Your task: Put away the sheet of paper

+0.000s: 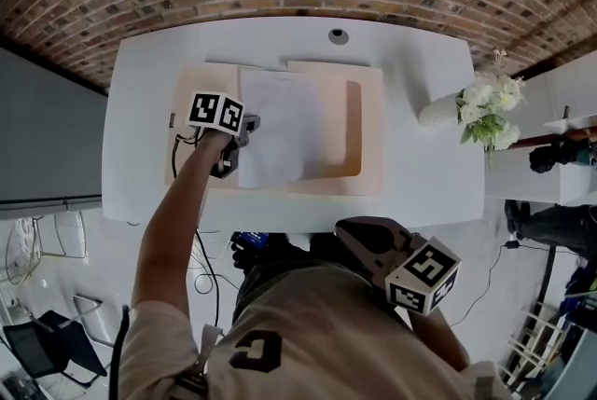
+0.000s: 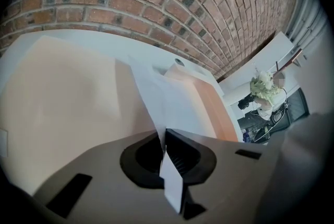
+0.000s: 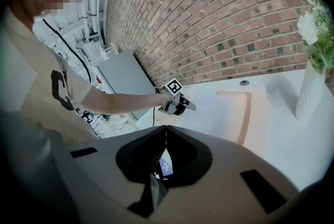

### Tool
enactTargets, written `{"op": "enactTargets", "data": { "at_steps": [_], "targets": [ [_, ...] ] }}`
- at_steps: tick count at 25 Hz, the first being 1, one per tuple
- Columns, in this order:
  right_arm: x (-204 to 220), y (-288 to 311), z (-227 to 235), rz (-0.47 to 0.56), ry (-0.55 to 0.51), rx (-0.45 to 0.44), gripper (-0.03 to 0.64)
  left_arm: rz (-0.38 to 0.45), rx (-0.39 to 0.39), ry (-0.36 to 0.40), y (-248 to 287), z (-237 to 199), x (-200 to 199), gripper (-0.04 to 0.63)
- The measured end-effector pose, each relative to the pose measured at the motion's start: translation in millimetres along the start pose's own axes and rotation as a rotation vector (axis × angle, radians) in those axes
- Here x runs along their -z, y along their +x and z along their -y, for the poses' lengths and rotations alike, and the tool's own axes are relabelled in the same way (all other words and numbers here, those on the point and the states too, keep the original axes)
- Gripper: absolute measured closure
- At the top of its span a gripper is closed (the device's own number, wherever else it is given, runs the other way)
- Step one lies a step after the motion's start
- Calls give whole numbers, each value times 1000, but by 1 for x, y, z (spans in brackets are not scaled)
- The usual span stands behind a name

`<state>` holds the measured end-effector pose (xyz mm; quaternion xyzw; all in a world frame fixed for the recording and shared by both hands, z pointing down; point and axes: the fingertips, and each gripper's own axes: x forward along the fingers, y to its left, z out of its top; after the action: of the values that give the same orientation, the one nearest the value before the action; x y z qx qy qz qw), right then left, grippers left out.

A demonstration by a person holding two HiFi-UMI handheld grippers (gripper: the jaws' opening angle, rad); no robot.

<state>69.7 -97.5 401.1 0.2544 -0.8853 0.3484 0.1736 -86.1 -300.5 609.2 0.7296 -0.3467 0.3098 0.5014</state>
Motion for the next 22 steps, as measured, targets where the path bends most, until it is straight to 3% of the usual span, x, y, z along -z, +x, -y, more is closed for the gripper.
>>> {"op": "enactTargets", "data": {
  "at_steps": [22],
  "targets": [
    [3,-13,11,0,5,25,594,-11,47,-6,30,29,-6,580]
  ]
}}
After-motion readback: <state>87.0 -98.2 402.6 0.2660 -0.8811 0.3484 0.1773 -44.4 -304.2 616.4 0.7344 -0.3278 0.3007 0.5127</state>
